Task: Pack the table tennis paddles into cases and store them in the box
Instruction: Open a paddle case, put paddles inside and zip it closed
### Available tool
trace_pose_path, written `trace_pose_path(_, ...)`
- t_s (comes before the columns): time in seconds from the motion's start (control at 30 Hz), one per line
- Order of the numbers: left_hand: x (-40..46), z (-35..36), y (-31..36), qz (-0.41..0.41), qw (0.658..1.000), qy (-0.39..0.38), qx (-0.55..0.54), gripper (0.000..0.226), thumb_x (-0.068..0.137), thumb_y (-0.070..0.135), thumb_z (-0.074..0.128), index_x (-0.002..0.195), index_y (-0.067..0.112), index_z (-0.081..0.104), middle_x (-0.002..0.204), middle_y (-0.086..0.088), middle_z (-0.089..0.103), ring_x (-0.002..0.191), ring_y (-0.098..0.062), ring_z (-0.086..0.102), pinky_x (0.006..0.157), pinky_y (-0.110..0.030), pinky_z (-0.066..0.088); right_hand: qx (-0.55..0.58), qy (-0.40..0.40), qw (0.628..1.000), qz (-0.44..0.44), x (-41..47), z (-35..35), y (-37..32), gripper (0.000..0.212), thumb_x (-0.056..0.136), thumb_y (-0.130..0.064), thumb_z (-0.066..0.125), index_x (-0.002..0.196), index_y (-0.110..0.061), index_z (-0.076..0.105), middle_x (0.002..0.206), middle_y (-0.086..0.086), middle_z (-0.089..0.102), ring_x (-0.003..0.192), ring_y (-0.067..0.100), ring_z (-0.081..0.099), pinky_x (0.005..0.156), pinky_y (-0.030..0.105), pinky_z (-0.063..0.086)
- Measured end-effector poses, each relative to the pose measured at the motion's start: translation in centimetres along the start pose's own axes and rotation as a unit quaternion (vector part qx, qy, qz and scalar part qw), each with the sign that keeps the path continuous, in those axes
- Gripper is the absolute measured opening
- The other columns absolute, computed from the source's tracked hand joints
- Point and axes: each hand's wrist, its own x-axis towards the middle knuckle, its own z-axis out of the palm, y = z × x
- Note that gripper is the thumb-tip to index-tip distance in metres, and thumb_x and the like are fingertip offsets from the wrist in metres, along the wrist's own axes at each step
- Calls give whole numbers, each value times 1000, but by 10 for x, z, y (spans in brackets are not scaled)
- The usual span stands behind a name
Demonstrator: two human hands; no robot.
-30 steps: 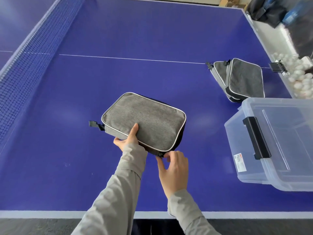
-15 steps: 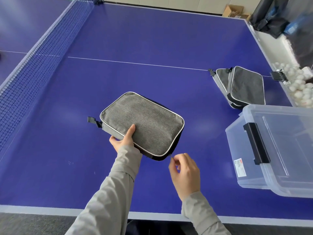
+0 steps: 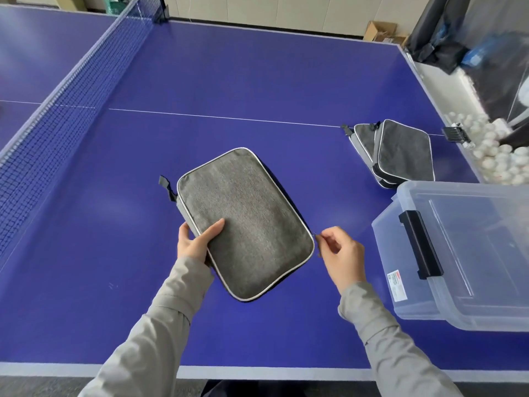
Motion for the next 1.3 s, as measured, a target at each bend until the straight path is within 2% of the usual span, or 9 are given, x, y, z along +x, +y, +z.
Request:
trace_pose_path(0.13,4,-9,9,27,997,-70,30,67,55,22,87,113,28,54,98,-5,69,74,-23,72,61,-38,57,49,-43,998,-14,9,-4,-13,22,82,-3,68,71,-20,59,60,-4,62,56,18,62,57,18,49)
trace_pose_path(0.3,5,-19,18,47,985,-150,71,59,46,24,88,96,36,60,82,-2,74,72,-24,72,56,-35,57,107,-90,990,-8,20,-3,-35,24,81,4,64,71,-18,62,66,7,66,58,16,64,59,14,49)
trace_pose_path(0.43,7,-30,17,40,972,-197,123,75,39,27,92,106,33,58,88,-7,74,79,-33,71,62,-41,57,126,-103,987,-2,29,-3,-46,19,81,5,62,74,-12,63,71,11,67,60,15,63,59,12,49)
trace_pose_path(0.6,9,-45,21,61,949,-226,211,71,40,25,91,102,40,59,84,-11,74,76,-34,71,64,-41,58,129,-94,987,27,44,-4,-50,15,80,2,63,76,-12,64,74,8,68,61,12,66,61,12,50)
trace_pose_path(0.73,8,-56,30,79,921,-249,290,73,41,25,90,103,43,57,79,-11,73,70,-30,71,59,-37,57,101,-112,988,17,53,-2,-54,21,79,1,65,73,-18,65,71,0,68,60,4,62,61,12,50)
trace_pose_path(0.83,6,-62,39,105,899,-255,340,75,43,25,89,108,39,54,81,-13,73,74,-34,71,66,-43,59,71,-139,988,9,53,6,-61,20,79,-3,66,71,-21,65,71,-1,68,63,8,61,63,15,51)
trace_pose_path(0.93,5,-67,49,141,866,-257,405,74,47,25,88,111,33,51,85,-11,73,79,-30,70,75,-45,58,48,-159,986,-21,52,16,-77,23,78,-3,66,70,-24,63,69,-4,68,60,4,59,60,8,47)
trace_pose_path(1.17,8,-76,66,199,791,-242,525,72,57,24,90,111,40,46,80,13,71,74,-13,68,77,-30,55,29,-174,977,-117,44,35,-119,20,76,0,67,73,-19,62,66,-10,63,61,3,57,60,5,43)
trace_pose_path(1.3,11,-77,75,210,731,-241,603,77,57,33,86,121,37,43,89,13,70,78,-12,65,75,-22,46,30,-186,970,-157,37,46,-140,15,78,1,65,78,-13,65,67,-7,63,65,6,58,63,7,45)
